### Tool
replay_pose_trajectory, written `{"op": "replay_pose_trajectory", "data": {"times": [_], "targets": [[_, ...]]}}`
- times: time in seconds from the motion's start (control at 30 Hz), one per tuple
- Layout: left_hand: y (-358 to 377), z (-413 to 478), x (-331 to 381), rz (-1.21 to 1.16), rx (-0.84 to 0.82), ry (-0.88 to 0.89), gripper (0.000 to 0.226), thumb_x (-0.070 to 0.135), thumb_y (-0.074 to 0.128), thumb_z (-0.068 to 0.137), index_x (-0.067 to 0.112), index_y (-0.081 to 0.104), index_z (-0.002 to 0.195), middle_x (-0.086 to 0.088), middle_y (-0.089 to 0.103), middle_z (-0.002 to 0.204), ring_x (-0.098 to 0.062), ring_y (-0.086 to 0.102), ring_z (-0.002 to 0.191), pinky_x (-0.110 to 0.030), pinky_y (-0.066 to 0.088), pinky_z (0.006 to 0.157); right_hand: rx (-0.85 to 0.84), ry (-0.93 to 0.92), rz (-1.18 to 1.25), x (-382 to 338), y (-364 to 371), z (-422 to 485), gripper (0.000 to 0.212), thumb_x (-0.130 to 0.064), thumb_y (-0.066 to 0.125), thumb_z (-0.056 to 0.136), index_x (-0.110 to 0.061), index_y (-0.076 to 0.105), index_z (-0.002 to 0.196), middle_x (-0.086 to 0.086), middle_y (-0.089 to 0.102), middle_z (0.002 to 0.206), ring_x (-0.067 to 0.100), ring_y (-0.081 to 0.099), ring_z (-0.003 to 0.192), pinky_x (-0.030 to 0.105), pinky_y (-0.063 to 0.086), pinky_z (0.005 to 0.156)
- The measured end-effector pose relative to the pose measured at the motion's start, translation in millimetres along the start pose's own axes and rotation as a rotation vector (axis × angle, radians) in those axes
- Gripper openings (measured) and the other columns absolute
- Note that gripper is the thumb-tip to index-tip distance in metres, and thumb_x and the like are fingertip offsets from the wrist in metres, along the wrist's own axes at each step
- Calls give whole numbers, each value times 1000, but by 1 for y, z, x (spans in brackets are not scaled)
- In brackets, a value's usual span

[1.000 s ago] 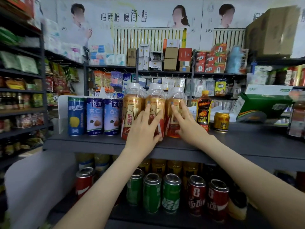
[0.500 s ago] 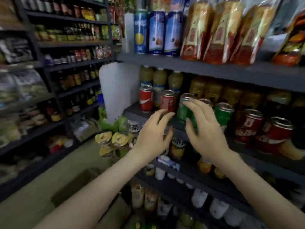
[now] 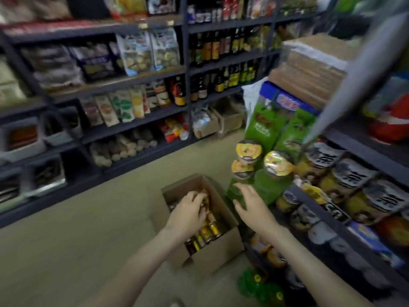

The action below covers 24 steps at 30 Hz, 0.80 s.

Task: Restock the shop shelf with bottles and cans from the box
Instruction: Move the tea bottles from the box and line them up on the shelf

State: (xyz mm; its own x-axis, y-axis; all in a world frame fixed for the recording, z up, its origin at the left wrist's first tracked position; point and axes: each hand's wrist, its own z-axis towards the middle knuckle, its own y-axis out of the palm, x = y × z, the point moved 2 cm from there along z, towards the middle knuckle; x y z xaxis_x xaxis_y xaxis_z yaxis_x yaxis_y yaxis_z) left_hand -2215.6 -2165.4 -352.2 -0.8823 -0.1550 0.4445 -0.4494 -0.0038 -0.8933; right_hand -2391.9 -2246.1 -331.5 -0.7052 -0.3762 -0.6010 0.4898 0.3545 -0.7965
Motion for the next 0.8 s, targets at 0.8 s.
{"op": "replay_pose_trajectory", "data": {"times": [0.8], "targets": [[179,176,-298,48,-491,-526,55,25,34,100,20,14,151,-9,28,151,-24,39,131,-34,39,102,-646,373,-64,167,304,243,62,-20,43,100,-26,11,153,4,24,156,24,28,141,35,25,112]]}}
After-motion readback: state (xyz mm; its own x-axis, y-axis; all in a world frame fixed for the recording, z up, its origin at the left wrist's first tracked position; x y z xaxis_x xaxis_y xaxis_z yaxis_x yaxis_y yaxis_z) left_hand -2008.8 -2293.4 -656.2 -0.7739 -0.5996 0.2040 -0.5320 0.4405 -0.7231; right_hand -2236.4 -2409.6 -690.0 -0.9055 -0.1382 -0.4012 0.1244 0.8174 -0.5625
